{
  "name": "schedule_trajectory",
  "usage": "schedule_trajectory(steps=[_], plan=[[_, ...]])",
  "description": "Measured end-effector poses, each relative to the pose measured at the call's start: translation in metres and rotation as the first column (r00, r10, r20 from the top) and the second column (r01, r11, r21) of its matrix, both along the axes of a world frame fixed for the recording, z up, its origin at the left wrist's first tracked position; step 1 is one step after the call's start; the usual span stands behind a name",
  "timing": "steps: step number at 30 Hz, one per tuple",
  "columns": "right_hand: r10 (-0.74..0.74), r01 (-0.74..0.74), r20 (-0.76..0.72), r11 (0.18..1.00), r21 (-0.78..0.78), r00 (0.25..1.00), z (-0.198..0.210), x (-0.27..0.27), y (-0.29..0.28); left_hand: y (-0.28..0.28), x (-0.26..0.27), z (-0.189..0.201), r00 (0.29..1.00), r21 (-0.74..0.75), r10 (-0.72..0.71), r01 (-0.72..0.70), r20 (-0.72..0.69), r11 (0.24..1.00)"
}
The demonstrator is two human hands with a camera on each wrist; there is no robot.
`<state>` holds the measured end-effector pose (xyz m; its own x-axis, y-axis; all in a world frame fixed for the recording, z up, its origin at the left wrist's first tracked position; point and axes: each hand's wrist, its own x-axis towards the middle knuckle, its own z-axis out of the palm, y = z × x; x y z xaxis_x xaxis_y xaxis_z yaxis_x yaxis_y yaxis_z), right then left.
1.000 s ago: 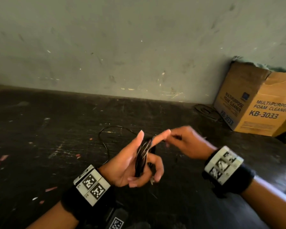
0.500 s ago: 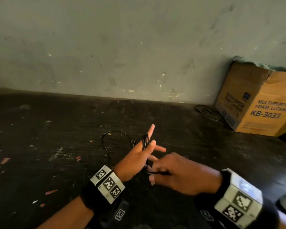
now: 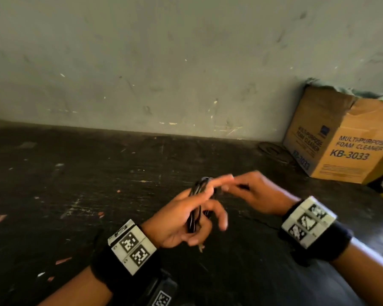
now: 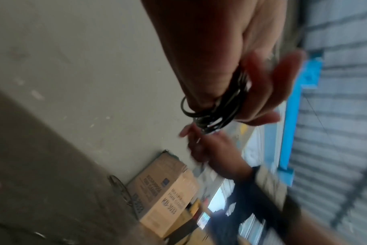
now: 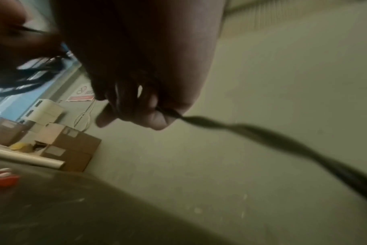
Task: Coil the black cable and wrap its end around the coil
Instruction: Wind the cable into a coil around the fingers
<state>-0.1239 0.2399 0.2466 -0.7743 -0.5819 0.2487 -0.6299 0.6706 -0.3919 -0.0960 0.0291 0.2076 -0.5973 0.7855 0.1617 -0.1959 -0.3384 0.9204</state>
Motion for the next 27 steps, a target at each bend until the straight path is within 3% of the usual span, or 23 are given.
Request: schedule_trajectory(steps=[3, 6, 10, 12, 14, 17, 22, 24, 27], plan=[[-0.028, 0.027, 0.104, 1.0, 0.015, 0.994, -0.038, 0.014, -0.011, 0.003, -0.01, 0.009, 0.989, 0.185, 0.079, -0.101, 0.124, 0.977], [0.009, -0.054, 0.286, 0.987, 0.149, 0.958, -0.051, 0.034, -0.033, 0.01, -0.024, 0.01, 0.957, 0.203, 0.211, -0.251, 0.2, 0.946], [0.084, -0.143, 0.34, 0.978, 0.151, 0.937, -0.026, 0.057, -0.047, 0.018, -0.033, -0.007, 0.909, -0.044, 0.417, -0.416, 0.015, 0.908], [0.102, -0.16, 0.296, 0.971, 0.177, 0.95, -0.006, 0.06, -0.044, 0.023, -0.027, -0.022, 0.901, -0.2, 0.41, -0.432, -0.143, 0.879], [0.12, -0.173, 0.239, 0.961, 0.214, 0.964, 0.016, 0.058, -0.037, 0.024, -0.019, -0.037, 0.926, -0.338, 0.303, -0.365, -0.223, 0.867], [0.041, -0.083, 0.148, 0.954, 0.289, 0.988, 0.048, 0.043, -0.02, 0.024, -0.008, -0.049, 0.98, -0.445, 0.104, -0.169, -0.167, 0.88], [-0.043, 0.064, -0.071, 0.943, 0.326, 0.997, 0.075, 0.011, 0.006, 0.017, 0.003, -0.034, 0.984, -0.374, -0.106, 0.046, -0.144, 0.926], [-0.07, 0.11, -0.139, 0.945, 0.309, 0.988, 0.069, 0.002, 0.012, 0.017, 0.005, -0.027, 0.981, -0.326, -0.147, 0.1, -0.123, 0.94], [-0.102, 0.136, -0.153, 0.963, 0.232, 0.983, 0.036, -0.002, 0.012, 0.016, 0.004, -0.014, 0.988, -0.125, -0.146, 0.139, -0.042, 0.982]])
